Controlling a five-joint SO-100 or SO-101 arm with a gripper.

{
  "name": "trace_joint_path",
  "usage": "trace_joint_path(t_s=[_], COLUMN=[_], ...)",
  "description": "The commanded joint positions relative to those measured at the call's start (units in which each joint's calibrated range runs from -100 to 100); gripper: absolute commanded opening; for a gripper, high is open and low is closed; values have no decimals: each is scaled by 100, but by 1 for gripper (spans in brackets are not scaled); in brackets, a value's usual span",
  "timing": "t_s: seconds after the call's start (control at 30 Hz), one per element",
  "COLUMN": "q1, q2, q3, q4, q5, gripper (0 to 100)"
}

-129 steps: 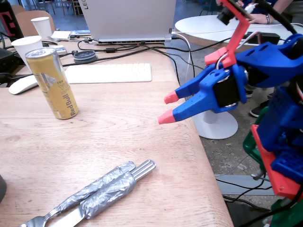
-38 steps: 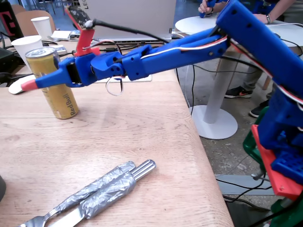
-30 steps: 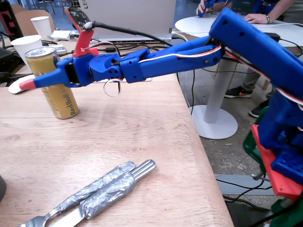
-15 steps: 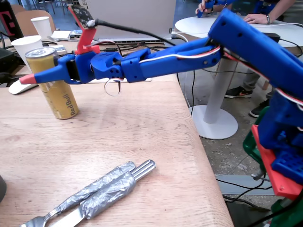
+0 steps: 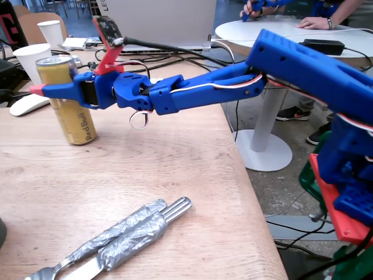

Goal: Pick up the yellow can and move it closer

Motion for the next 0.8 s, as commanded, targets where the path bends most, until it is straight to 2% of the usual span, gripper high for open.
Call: trace_joint_path(t_s=[0.0, 0.23, 0.37, 0.57, 0.77], q1=[-37, -155, -595, -595, -697], q2=[-111, -163, -197, -1466, -2247], q3=[-295, -201, -191, -201, -191], q4=[-85, -77, 87, 3240, 4898], q5=[-24, -24, -24, -83, -83], gripper=[23, 23, 23, 23, 23])
